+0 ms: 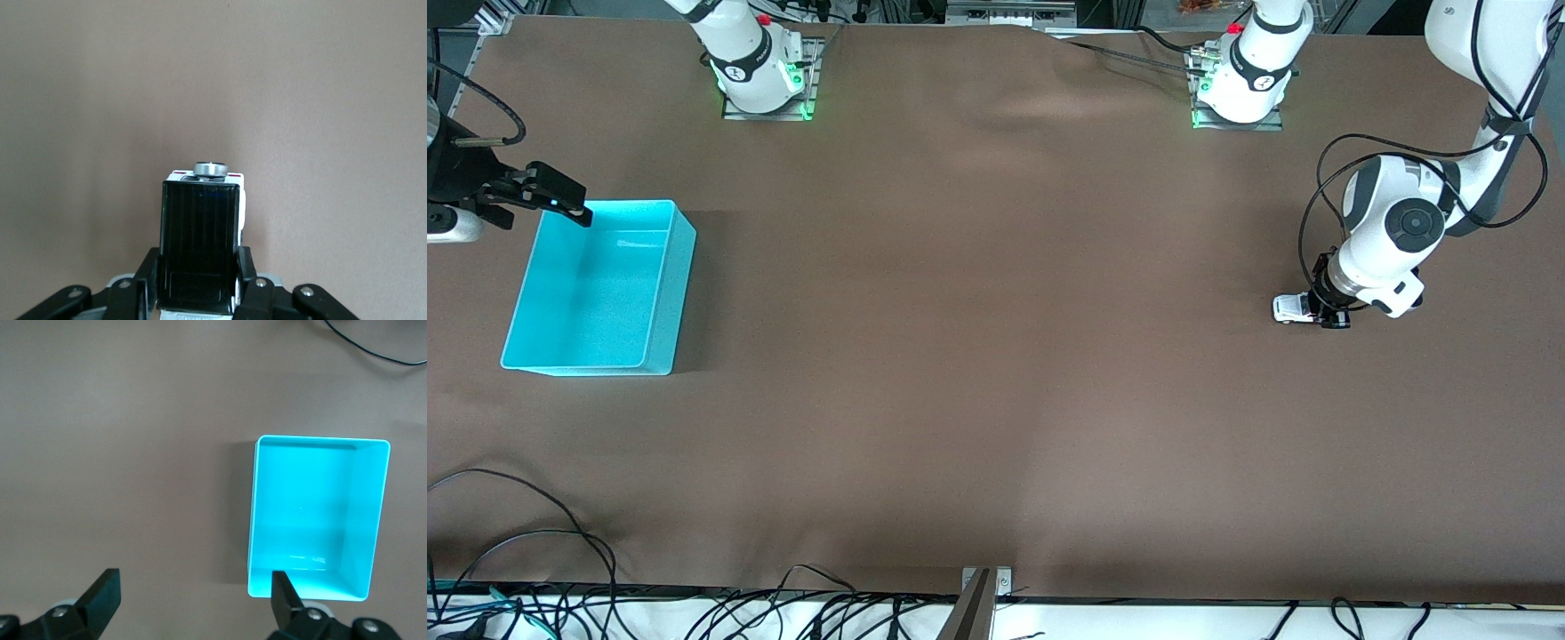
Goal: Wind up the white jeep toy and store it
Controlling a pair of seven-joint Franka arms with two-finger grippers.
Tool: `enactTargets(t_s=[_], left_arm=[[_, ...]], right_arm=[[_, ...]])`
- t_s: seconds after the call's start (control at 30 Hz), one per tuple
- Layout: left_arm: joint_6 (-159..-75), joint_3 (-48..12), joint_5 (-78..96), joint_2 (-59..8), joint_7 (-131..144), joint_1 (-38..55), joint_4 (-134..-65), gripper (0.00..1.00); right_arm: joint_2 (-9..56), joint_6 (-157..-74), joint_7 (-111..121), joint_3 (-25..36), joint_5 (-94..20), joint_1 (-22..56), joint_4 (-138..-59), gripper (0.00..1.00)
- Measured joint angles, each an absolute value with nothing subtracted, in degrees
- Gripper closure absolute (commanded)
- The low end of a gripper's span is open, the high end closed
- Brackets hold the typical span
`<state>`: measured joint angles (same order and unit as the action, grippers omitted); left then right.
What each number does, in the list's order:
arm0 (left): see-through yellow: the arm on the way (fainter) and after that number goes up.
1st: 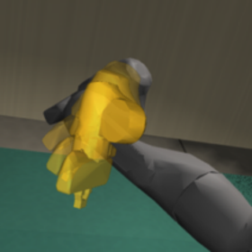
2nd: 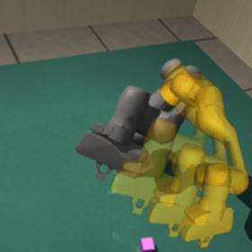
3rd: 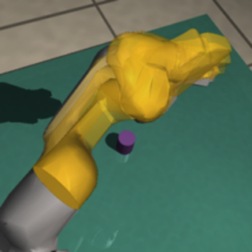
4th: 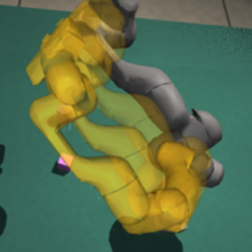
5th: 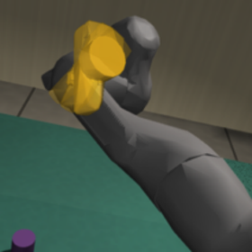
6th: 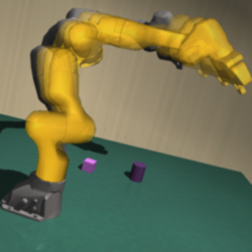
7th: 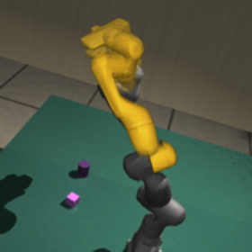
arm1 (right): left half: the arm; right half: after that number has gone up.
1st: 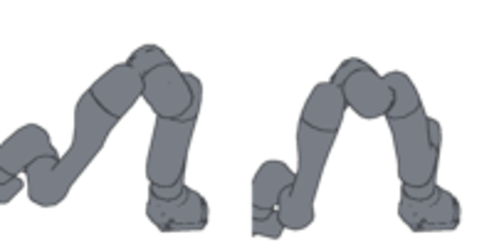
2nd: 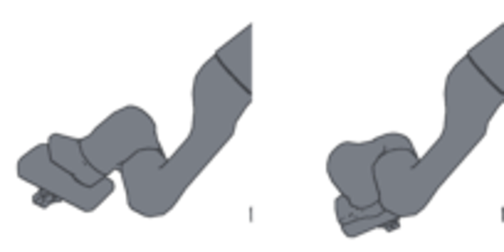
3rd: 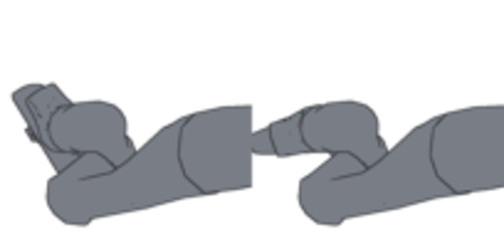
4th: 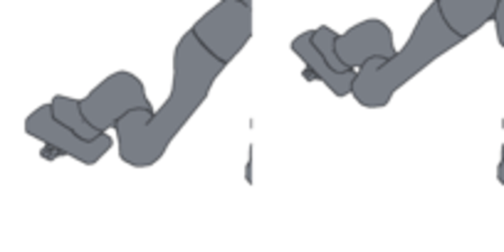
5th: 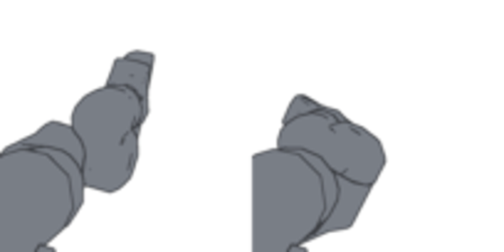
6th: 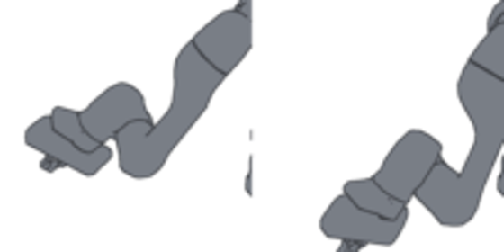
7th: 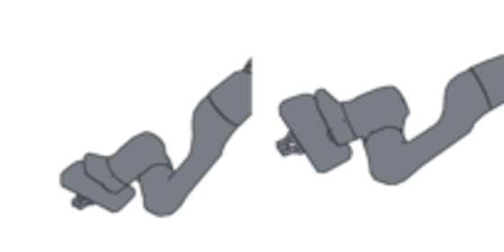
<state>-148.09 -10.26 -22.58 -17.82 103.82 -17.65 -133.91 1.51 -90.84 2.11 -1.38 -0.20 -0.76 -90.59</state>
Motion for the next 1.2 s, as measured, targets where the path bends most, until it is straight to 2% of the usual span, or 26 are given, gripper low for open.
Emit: enactTargets(t_s=[0.13,0.23,0.5,0.83,1.2], left_arm=[[-148.2,-10.3,-22.9,-17.9,103.8,-18.0,-133.8,0.14],[-148.7,-10.2,-23.2,-18.6,103.8,-18.1,-133.7,0.00],[-148.2,-9.9,-23.6,-21.3,103.8,-19.2,-129.3,0.00],[-131.3,-12.3,-23.3,-17.9,99.3,-19.3,-119.2,0.00],[-123.9,-12.8,-18.5,-11.9,85.0,-19.4,-116.1,0.00]], right_arm=[[1.5,-90.8,2.1,-1.4,-0.2,-0.8,-90.6,0.00],[1.5,-90.8,2.1,-1.4,-0.2,-0.8,-90.6,0.00],[1.5,-90.8,2.1,-1.4,-0.2,-0.8,-90.6,0.00],[1.5,-90.8,2.1,-1.4,-0.2,-0.8,-90.6,0.00],[1.5,-90.8,2.1,-1.4,-0.2,-0.8,-90.6,0.00]])
